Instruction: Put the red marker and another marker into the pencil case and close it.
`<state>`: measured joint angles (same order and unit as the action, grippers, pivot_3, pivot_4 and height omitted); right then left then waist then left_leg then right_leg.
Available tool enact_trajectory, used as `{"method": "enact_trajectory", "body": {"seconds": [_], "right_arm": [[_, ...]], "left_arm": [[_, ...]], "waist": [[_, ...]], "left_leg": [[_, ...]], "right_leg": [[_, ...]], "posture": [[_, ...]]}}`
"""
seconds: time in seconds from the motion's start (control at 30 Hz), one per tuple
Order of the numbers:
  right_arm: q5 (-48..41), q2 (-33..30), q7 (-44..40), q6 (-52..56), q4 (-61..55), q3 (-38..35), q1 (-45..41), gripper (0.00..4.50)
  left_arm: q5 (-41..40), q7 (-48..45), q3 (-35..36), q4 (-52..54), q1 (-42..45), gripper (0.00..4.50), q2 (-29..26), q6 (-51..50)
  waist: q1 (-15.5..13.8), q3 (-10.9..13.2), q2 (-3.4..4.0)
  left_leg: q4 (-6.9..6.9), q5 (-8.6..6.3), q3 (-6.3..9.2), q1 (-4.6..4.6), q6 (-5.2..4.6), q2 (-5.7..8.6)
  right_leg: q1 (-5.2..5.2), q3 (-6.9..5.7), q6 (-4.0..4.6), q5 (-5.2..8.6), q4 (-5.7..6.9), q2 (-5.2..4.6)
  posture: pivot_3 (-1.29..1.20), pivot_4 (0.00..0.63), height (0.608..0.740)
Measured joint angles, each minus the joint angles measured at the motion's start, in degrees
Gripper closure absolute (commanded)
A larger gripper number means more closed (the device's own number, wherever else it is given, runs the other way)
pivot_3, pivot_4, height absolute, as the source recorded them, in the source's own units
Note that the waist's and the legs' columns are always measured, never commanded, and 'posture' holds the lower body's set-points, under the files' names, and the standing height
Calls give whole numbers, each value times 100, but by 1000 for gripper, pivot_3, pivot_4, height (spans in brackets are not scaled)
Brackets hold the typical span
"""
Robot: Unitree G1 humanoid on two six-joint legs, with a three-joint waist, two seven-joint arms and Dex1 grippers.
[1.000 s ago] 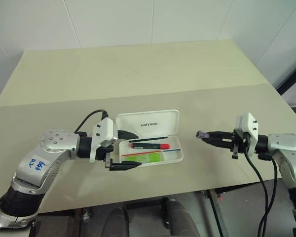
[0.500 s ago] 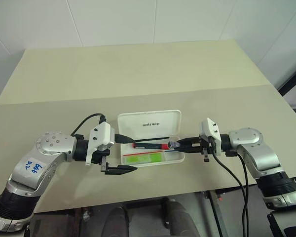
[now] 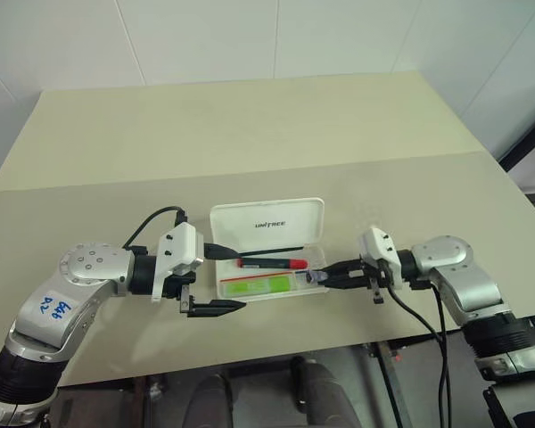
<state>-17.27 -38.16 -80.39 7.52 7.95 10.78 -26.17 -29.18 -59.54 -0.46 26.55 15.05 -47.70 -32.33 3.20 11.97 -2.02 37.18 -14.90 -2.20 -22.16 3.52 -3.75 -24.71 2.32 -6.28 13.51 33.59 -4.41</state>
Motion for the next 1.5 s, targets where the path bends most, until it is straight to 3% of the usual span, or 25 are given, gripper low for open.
{"method": "enact_trajectory", "body": {"seconds": [0.4, 0.73, 0.8, 1.03, 1.37, 1.5], "right_arm": [[263, 251, 9, -316, 390, 19, -186, 4145], [271, 287, 9, -304, 366, 18, -213, 576], [204, 286, 13, -208, 258, 7, -207, 54], [-403, -120, 148, 396, -1061, -476, 157, 54], [-923, -680, 818, 730, -2621, -1595, 1588, 54], [-932, -674, 1045, 736, -2637, -1613, 1665, 0]], "left_arm": [[-1, 11, 0, 5, 4, 0, 0, -7], [-1, 21, 0, 8, 9, 0, 0, -12], [-1, 21, 0, 8, 10, 0, 0, -11], [-37, 11, 68, 32, -29, 0, 1, -8], [-182, -9, 969, -14, -944, 0, 136, 542], [-161, -106, 1184, -406, -1168, 1276, 214, 1028]], "waist": [[-8, 0, 0], [-4, 0, 0], [-4, 0, 0], [-36, 0, 0], [-9, 0, -2], [14, 0, -2]], "left_leg": [[-6, 0, 0, 0, 0, 0], [-4, 0, 0, 1, 0, 0], [-5, 0, 0, 0, 0, 0], [-7, -1, 3, -2, 2, 0], [-7, -4, -2, 1, 5, -1], [-3, -3, 0, 6, 4, 0]], "right_leg": [[-1, -1, 1, 0, 0, 0], [-1, 0, 0, 0, 2, 0], [-2, 0, 1, 0, 2, 0], [-2, -2, 1, 1, -1, 0], [0, -1, 3, 2, -16, -2], [3, -1, 20, -14, -30, -1]], "posture": [[0, 150, 740], [0, 150, 740], [0, 150, 740], [0, 150, 740], [0, 150, 740], [0, 150, 740]]}}
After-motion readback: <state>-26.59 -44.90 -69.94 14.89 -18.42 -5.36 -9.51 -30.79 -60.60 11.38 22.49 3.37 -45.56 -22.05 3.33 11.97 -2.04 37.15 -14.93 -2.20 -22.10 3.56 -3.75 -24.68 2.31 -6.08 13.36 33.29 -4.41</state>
